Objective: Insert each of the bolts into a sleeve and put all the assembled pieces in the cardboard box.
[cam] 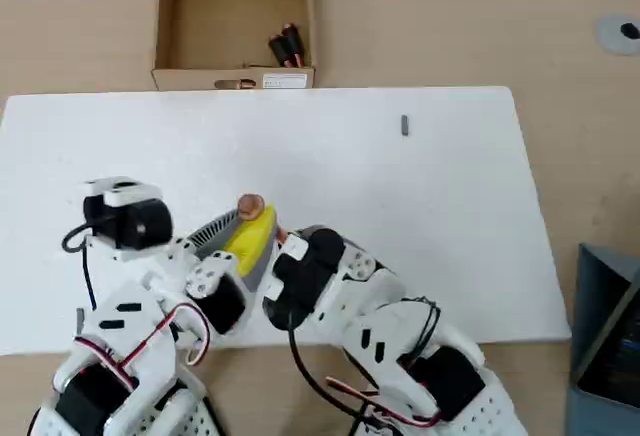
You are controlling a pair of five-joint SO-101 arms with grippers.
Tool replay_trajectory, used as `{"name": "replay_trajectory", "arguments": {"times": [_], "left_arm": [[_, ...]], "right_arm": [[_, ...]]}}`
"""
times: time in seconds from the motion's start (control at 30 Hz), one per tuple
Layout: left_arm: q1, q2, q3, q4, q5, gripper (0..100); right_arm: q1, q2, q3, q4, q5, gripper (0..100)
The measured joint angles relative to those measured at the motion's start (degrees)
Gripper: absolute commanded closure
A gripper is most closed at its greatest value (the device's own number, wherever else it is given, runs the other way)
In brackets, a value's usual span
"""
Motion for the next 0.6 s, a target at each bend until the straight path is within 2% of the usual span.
{"name": "replay_trajectory", "arguments": {"times": [0.37,0.6], "left_arm": [[1.93,-0.09,1.05,0.0,-4.4,100],[-3.34,-0.09,1.93,0.09,-8.0,100]], "right_arm": [[0.09,0.09,0.18,0.09,0.18,99.0],[0.0,0.09,0.09,-0.09,0.18,99.0]]}}
